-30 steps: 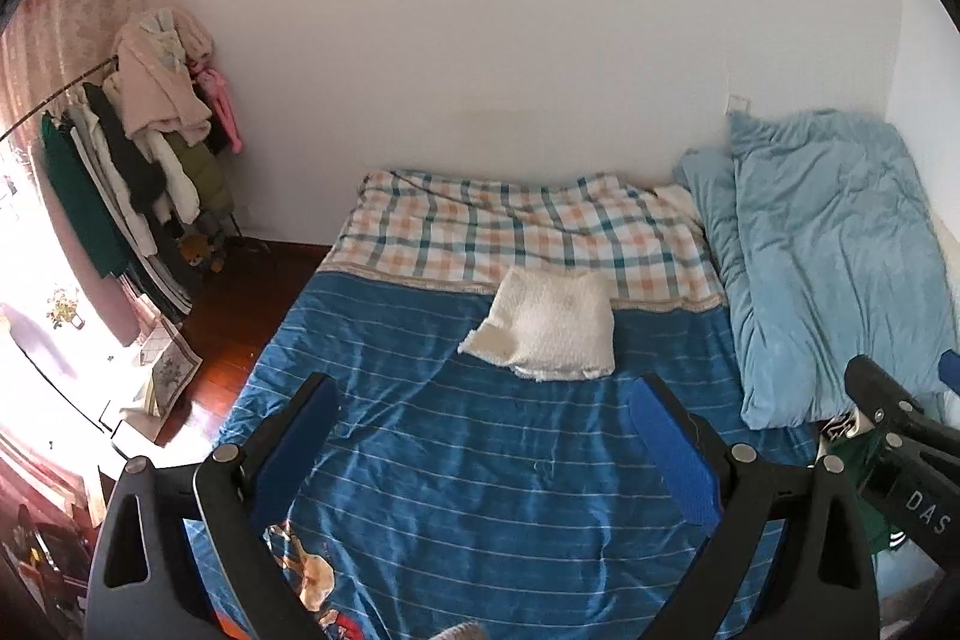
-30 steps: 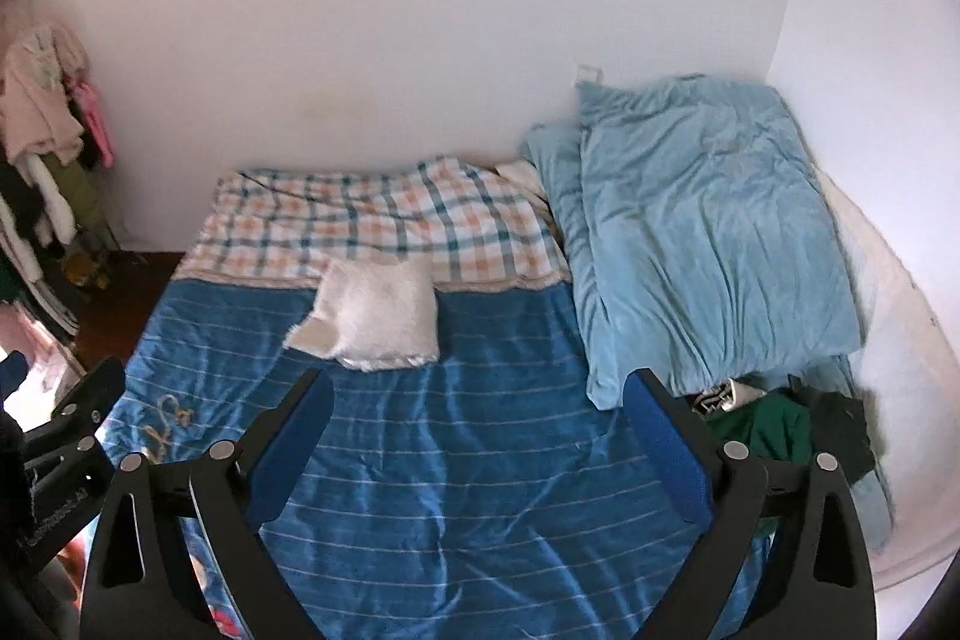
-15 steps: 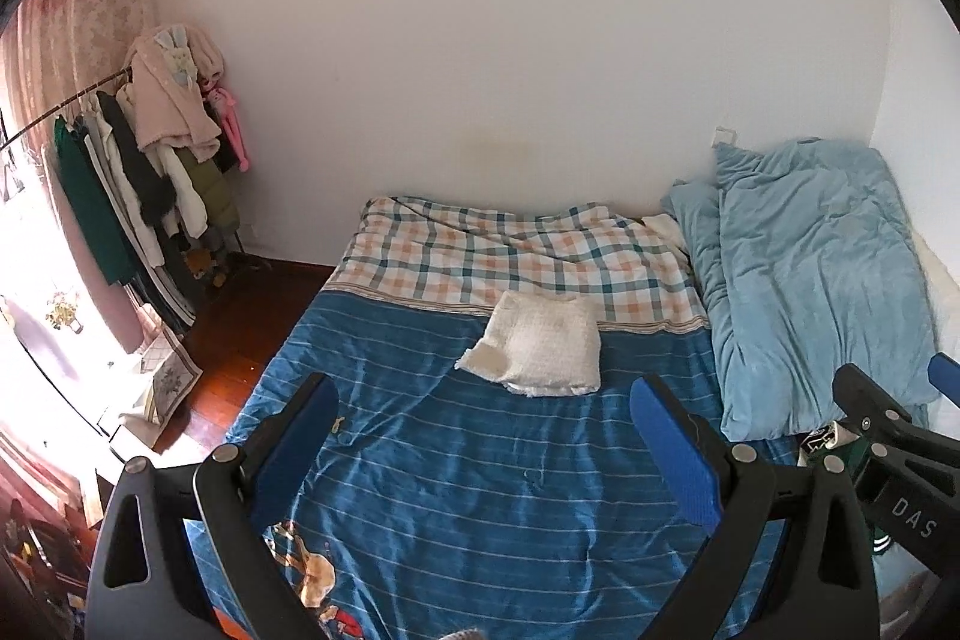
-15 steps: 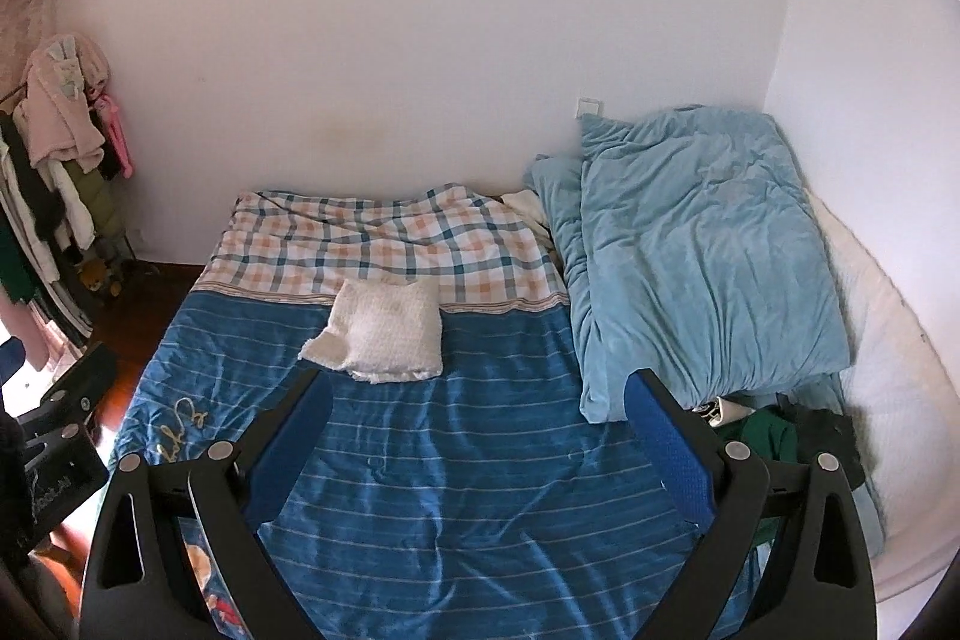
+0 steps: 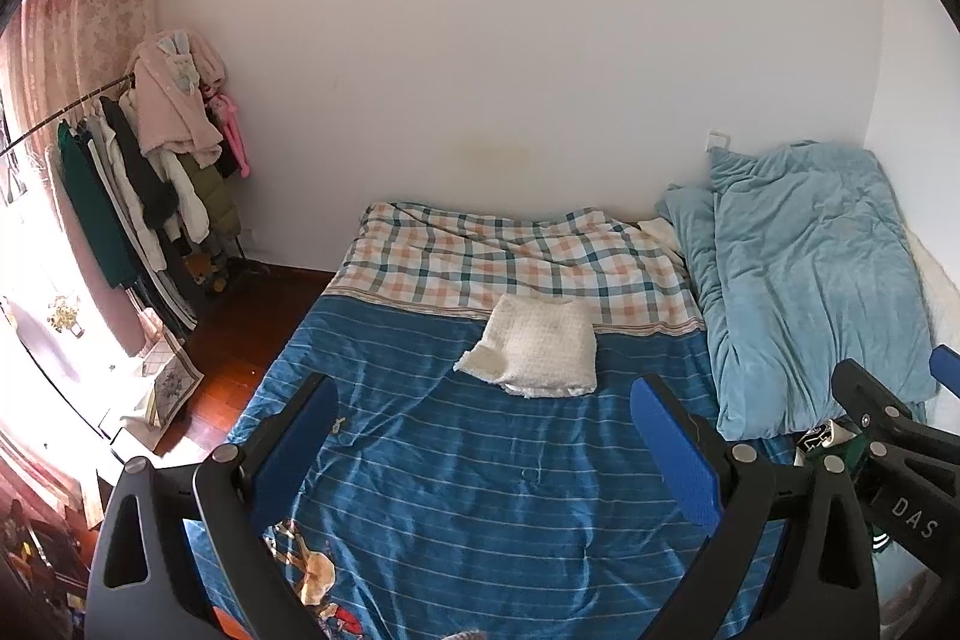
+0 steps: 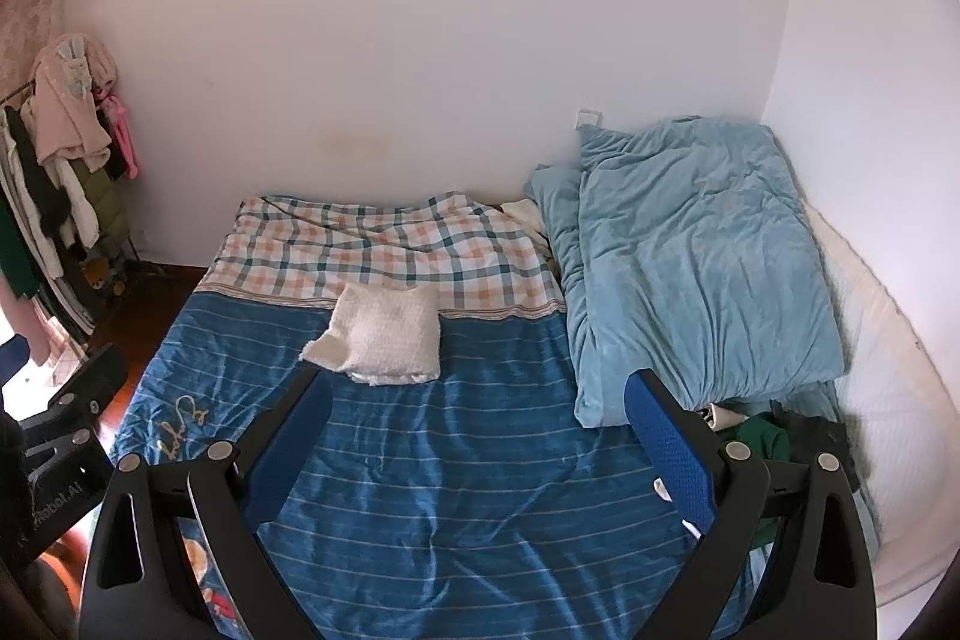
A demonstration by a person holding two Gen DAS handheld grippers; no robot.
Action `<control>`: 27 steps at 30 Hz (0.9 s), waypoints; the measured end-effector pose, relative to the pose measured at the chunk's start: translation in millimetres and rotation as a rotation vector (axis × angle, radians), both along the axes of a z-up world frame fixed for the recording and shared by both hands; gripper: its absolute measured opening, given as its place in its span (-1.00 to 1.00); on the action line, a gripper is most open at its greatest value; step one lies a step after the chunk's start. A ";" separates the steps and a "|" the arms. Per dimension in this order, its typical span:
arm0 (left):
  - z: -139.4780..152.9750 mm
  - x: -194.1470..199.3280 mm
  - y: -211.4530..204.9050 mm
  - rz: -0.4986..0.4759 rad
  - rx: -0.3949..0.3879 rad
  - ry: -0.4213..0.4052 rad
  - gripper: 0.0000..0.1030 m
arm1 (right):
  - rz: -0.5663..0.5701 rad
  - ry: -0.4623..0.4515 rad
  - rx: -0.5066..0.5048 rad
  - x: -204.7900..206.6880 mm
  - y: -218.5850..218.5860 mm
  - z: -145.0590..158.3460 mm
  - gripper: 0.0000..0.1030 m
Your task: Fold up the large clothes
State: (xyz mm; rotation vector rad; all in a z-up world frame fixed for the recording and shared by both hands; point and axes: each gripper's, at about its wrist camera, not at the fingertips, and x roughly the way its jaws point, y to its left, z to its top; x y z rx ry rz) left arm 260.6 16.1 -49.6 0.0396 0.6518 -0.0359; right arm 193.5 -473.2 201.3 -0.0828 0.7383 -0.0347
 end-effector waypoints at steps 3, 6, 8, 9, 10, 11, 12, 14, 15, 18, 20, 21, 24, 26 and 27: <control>3.4 -2.0 -1.7 0.009 0.006 -0.003 0.94 | -0.001 0.001 0.001 -0.4 -1.0 1.1 0.93; 6.4 -3.2 -3.4 0.013 0.013 -0.007 0.94 | 0.001 0.000 0.000 1.8 -0.3 1.2 0.93; 7.4 -2.8 -1.7 0.013 0.011 -0.009 0.94 | 0.000 -0.003 0.001 0.8 -1.0 1.9 0.93; 8.5 -3.3 -1.9 0.011 0.011 -0.011 0.94 | 0.001 -0.003 0.000 2.9 -0.4 1.0 0.94; 8.5 -3.3 -1.0 0.010 0.012 -0.011 0.94 | 0.000 -0.006 -0.002 2.9 -0.2 1.6 0.94; 9.6 -3.8 -1.5 0.011 0.015 -0.012 0.94 | 0.000 -0.006 -0.001 2.5 0.8 1.6 0.94; 9.9 -3.8 -1.6 0.011 0.012 -0.013 0.94 | 0.000 -0.007 0.002 2.7 1.1 2.1 0.94; 9.1 -3.1 -0.7 0.011 0.011 -0.013 0.95 | 0.000 -0.009 0.001 1.7 1.8 1.7 0.94; 10.4 -2.6 -0.4 0.009 0.011 -0.015 0.95 | 0.000 -0.012 -0.002 1.6 3.0 2.3 0.94; 12.5 -2.9 0.1 0.007 0.012 -0.023 0.95 | -0.003 -0.017 0.003 -2.5 2.7 3.9 0.94; 14.6 -3.0 0.8 0.003 0.010 -0.026 0.95 | -0.002 -0.019 0.004 -6.0 5.0 4.4 0.94; 15.7 -2.9 1.7 0.003 0.012 -0.027 0.95 | -0.003 -0.020 0.006 -8.7 5.4 5.1 0.94; 16.6 -3.1 1.8 0.001 0.010 -0.029 0.95 | -0.006 -0.021 0.007 -16.8 4.8 7.0 0.94; 18.0 -5.4 4.4 -0.005 0.009 -0.032 0.95 | -0.005 -0.024 0.008 -19.1 6.1 7.8 0.94; 18.9 -5.5 4.8 -0.006 0.009 -0.032 0.95 | -0.007 -0.026 0.008 -22.1 5.6 8.2 0.94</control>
